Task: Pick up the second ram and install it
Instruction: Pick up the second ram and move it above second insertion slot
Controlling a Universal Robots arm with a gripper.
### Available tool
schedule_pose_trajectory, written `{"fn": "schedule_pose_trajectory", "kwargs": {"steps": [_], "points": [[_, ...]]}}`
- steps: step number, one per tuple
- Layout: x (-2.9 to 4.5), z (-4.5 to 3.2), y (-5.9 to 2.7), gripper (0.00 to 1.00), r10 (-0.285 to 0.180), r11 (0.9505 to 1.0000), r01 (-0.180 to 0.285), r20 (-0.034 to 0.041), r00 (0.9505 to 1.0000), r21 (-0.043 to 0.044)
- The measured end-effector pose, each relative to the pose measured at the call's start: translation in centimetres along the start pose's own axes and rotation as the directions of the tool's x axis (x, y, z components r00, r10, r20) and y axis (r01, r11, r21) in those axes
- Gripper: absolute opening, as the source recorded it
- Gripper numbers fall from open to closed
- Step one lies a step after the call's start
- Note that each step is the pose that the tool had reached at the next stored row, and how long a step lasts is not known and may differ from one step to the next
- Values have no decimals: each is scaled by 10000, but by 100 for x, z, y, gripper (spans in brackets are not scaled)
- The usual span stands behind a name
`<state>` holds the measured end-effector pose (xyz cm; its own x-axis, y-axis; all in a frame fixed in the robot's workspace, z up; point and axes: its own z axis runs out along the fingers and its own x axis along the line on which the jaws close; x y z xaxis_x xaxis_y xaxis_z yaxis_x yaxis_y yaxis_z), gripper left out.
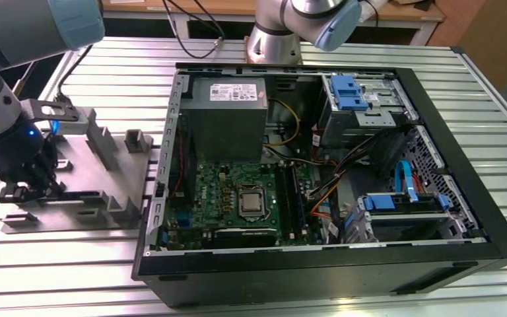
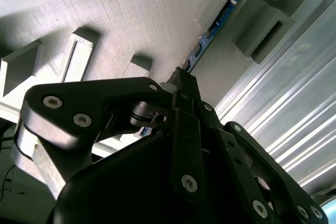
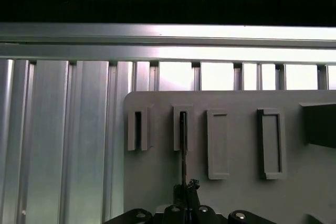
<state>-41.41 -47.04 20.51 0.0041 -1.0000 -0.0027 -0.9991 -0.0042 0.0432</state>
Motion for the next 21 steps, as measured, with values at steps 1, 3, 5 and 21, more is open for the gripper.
{"fn": "schedule_pose_trajectory", "kwargs": {"steps": [1, 3, 5, 21], "points": [[0, -15, 1, 11, 0, 10000, 0, 1, 10000, 1], [-1, -56, 2, 11, 0, 10000, 0, 3, 10000, 3], [-1, -99, 4, 11, 0, 10000, 0, 2, 10000, 3], [-4, -490, 20, 11, -1, 10000, 1, 3, 10000, 3]]}}
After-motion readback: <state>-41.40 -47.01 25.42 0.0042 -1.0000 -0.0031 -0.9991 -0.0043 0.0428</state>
